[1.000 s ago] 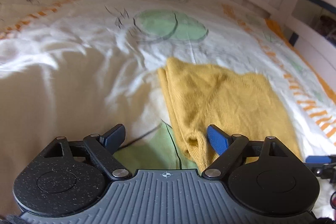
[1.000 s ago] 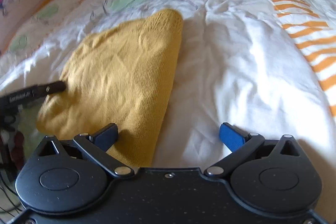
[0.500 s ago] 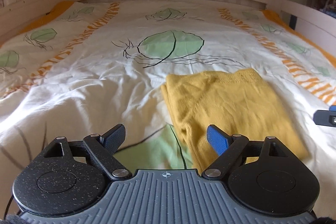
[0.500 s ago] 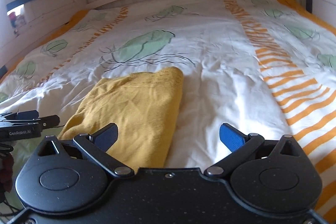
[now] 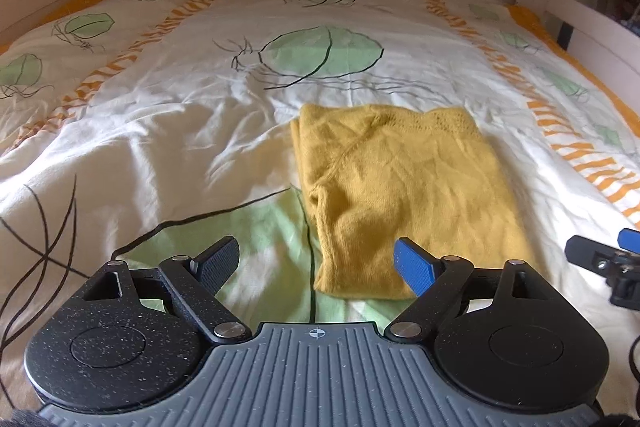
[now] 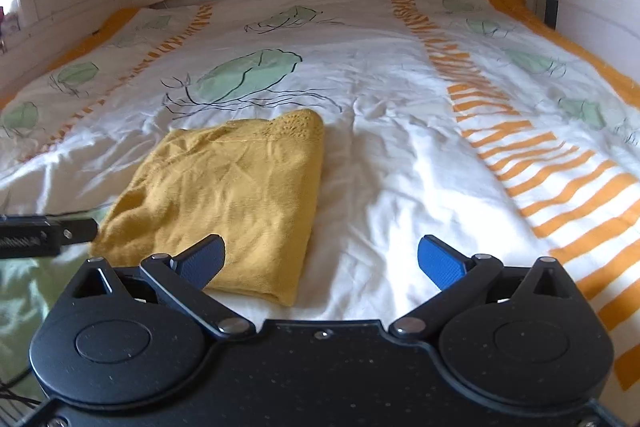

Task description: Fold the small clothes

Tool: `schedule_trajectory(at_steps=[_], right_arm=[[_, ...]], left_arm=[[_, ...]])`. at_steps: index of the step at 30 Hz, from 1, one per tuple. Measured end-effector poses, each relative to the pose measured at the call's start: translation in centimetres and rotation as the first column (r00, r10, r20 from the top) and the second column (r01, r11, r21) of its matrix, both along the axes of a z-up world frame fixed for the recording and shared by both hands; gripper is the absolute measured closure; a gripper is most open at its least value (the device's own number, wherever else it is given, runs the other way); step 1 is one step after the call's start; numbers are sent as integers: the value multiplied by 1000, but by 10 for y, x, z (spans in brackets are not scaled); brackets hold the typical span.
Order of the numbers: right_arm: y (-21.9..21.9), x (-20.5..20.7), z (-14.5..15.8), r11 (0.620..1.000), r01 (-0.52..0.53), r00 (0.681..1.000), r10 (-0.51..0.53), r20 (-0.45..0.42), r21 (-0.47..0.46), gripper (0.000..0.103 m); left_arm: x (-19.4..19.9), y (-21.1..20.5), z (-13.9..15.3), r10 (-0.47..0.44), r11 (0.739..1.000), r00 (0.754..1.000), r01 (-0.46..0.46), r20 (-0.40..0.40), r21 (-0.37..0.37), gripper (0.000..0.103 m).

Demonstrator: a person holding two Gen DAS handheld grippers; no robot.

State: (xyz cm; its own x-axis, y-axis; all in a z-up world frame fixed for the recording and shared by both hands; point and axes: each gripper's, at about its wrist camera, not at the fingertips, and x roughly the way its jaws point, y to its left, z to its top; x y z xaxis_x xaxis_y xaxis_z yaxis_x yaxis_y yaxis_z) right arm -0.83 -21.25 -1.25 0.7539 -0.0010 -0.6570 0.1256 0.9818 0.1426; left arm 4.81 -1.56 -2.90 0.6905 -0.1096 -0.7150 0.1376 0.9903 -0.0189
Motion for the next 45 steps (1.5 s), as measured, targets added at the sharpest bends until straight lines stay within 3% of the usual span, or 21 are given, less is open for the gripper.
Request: schedule_trajectory(at_steps=[6, 15, 45], right_arm=[[4, -1, 0, 997, 4, 1000, -2, -27, 78, 1], [11, -8, 1, 994, 4, 999, 1, -48, 111, 1], [24, -14, 5, 996, -10, 998, 15, -63, 89, 1]], left_arm=[[-5, -8, 0, -4, 1000, 1000, 5, -31, 16, 19], [-13, -14, 3, 1, 1000, 999, 0, -51, 16, 19], [-28, -8, 4, 18, 1000, 997, -17, -71, 12, 19]])
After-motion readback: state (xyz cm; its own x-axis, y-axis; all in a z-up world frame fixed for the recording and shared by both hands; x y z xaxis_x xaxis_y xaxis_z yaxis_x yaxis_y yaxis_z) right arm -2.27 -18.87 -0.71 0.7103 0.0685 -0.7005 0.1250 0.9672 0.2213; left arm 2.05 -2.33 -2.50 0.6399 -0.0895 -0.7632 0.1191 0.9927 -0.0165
